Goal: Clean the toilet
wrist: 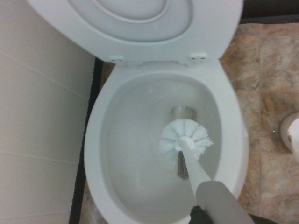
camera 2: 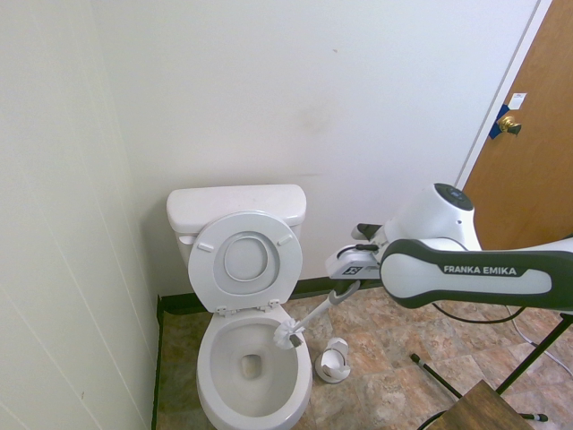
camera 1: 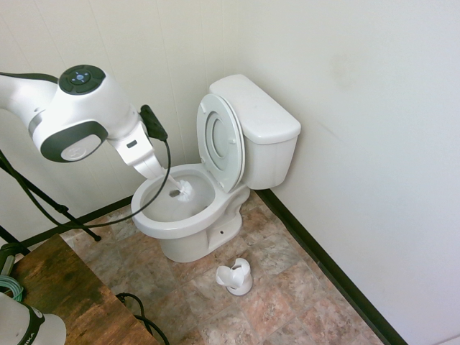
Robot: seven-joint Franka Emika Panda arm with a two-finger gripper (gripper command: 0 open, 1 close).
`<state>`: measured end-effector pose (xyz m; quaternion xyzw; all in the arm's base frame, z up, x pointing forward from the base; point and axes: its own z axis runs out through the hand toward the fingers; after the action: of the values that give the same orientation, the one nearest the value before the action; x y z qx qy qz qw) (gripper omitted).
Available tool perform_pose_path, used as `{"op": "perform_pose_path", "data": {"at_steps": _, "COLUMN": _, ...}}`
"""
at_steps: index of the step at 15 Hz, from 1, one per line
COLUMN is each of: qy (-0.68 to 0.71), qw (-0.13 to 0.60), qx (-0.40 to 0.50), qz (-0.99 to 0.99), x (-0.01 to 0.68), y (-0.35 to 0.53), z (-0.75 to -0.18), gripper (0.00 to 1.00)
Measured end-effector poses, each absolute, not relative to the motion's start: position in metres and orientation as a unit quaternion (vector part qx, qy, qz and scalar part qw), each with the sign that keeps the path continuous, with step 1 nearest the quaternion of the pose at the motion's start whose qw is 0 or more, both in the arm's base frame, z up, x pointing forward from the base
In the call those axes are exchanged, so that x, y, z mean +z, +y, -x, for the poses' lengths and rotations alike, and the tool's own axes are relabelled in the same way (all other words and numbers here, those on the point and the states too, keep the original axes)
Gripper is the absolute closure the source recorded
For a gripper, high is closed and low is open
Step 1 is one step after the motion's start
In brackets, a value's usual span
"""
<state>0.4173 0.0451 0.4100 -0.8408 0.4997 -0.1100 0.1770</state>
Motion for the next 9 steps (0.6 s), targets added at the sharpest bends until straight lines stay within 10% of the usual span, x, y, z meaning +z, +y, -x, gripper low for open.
{"op": "perform_pose_path", "data": {"at_steps": 9, "qy": 0.504, "qw": 0.131, "qx": -0.096, "qz": 0.848, "x": 0.315, "y": 0.128, "z": -0.532, "gripper": 1.0}}
